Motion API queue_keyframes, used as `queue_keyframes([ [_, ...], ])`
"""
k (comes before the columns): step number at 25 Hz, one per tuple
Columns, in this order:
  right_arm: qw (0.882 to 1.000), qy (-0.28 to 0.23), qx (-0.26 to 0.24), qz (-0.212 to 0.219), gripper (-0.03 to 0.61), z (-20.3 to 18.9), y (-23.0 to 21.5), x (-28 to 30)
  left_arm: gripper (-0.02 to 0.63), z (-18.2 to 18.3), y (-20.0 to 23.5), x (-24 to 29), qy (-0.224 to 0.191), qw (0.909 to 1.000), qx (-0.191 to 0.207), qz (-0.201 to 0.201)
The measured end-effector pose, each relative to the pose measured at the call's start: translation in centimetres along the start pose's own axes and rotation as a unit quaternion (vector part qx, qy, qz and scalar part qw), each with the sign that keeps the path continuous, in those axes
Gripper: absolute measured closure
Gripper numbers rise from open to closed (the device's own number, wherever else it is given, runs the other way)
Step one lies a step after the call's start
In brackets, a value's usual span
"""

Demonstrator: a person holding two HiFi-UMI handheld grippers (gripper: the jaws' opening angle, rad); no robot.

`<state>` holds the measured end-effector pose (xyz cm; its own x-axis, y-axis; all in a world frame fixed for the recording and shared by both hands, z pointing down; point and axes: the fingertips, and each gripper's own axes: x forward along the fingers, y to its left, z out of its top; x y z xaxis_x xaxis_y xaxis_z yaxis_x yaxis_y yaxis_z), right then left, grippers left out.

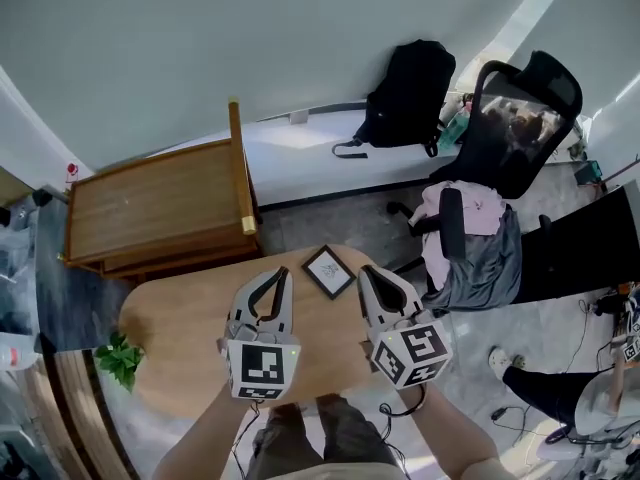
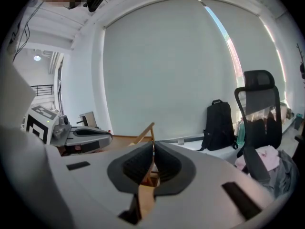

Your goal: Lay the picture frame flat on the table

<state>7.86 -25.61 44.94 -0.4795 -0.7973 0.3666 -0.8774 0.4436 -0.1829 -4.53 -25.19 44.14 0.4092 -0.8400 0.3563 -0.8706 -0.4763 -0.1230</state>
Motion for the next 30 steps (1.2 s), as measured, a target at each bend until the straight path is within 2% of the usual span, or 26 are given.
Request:
queue_keyframes([
  [6, 0.998, -0.045, -0.04, 0.028, 0.58, 8.6, 4.6, -4.5, 0.606, 7.4, 1.6, -5.4, -0.044, 0.9987, 0.008, 0.024],
  [16, 0.987, -0.115, -0.088, 0.064, 0.58, 19.3, 12.2, -12.0, 0.606, 16.8, 2.9, -15.5, -0.127, 0.9903, 0.032, 0.048],
  [18, 0.984, -0.129, -0.097, 0.071, 0.58, 21.2, 13.5, -13.6, 0.606, 18.6, 3.0, -17.7, -0.135, 0.9887, 0.045, 0.047],
  [20, 0.981, -0.145, -0.103, 0.077, 0.58, 23.0, 14.6, -15.4, 0.605, 20.4, 2.9, -19.9, -0.141, 0.986, 0.077, 0.044],
  [22, 0.977, -0.161, -0.112, 0.08, 0.58, 24.6, 15.6, -17.2, 0.604, 21.7, 2.9, -21.9, -0.147, 0.9829, 0.099, 0.048],
  [30, 0.965, -0.211, -0.12, 0.099, 0.58, 28.7, 19.3, -22.7, 0.604, 23.7, 3.4, -27.6, -0.157, 0.9804, 0.097, 0.071],
])
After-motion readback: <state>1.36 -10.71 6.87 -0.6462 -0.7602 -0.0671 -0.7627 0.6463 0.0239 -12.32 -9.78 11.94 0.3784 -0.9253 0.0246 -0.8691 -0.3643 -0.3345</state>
